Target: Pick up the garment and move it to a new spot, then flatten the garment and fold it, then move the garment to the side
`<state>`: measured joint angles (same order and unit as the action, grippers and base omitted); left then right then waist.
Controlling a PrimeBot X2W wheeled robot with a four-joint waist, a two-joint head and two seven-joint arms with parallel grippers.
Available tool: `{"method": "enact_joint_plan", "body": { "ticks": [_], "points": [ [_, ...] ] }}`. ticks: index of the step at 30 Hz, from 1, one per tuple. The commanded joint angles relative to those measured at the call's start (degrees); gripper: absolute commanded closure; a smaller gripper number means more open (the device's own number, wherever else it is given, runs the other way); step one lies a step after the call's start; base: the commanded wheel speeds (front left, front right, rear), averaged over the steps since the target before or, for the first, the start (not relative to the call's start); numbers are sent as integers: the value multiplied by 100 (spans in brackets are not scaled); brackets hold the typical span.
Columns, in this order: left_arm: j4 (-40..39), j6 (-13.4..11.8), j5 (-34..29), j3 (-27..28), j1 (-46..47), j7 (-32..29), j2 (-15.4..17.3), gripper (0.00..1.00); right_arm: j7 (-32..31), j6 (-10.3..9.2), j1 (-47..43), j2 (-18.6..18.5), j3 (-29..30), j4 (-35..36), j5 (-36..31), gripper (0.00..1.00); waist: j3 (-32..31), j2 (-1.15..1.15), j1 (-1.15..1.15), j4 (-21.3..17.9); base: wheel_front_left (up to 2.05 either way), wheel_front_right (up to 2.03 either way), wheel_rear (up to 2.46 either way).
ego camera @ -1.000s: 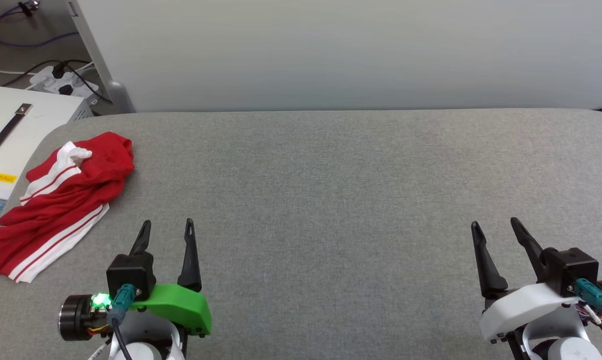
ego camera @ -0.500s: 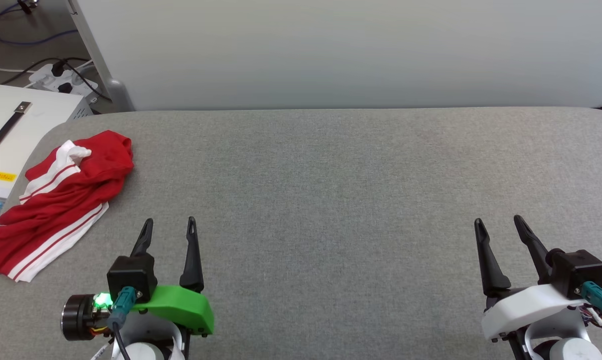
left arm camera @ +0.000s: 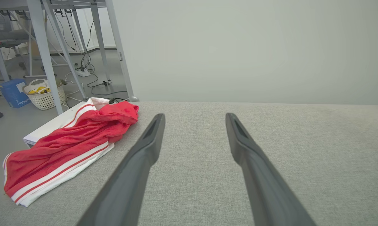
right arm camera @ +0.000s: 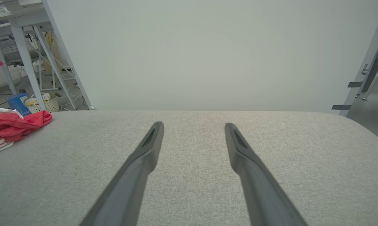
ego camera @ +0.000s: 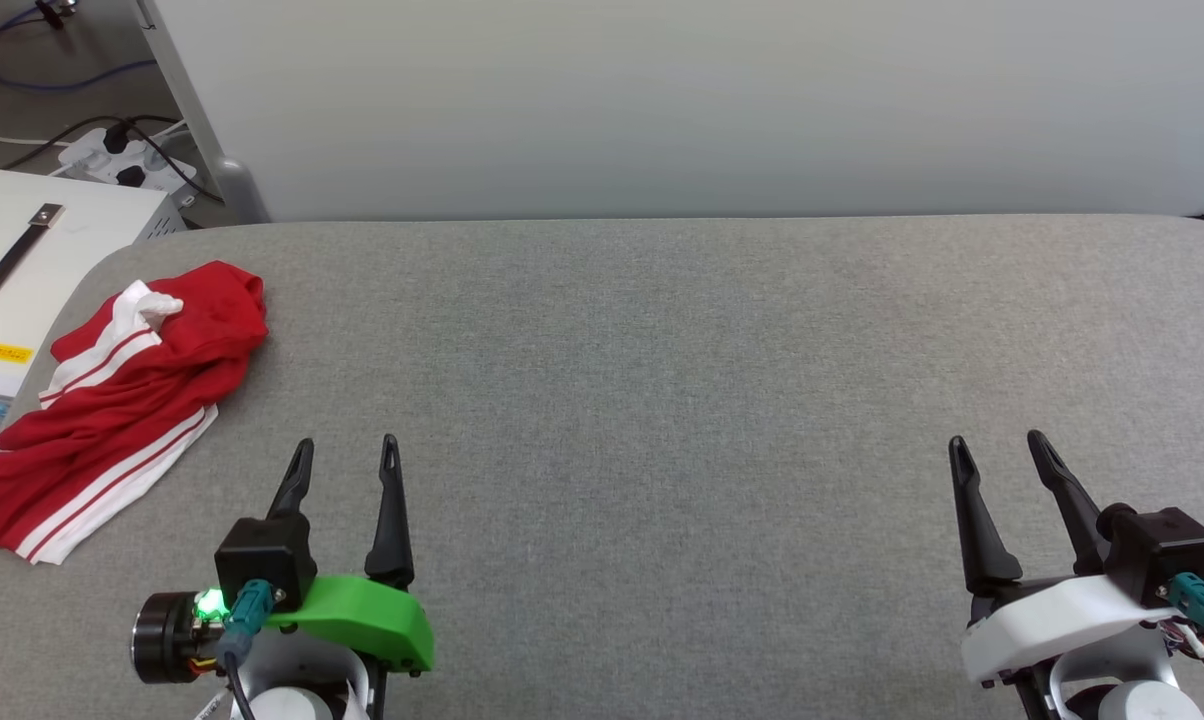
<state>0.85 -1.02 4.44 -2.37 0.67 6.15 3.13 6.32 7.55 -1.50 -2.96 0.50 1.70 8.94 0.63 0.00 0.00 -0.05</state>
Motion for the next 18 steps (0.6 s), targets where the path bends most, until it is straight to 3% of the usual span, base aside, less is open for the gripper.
{"method": "enact_joint_plan", "body": {
  "ticks": [1, 18],
  "points": [
    [12, 14, 62, -12, -80, 70, -11, 0, 63, -3, -93, 4, -10, 52, 79, 0, -1, 0, 0, -3, 0, 0, 0],
    [69, -10, 125, -78, -125, 273, -14, 0, 263, -4, -196, 5, -40, 117, 169, 0, -17, 0, 0, -1, 0, 0, 0]
  ]
}}
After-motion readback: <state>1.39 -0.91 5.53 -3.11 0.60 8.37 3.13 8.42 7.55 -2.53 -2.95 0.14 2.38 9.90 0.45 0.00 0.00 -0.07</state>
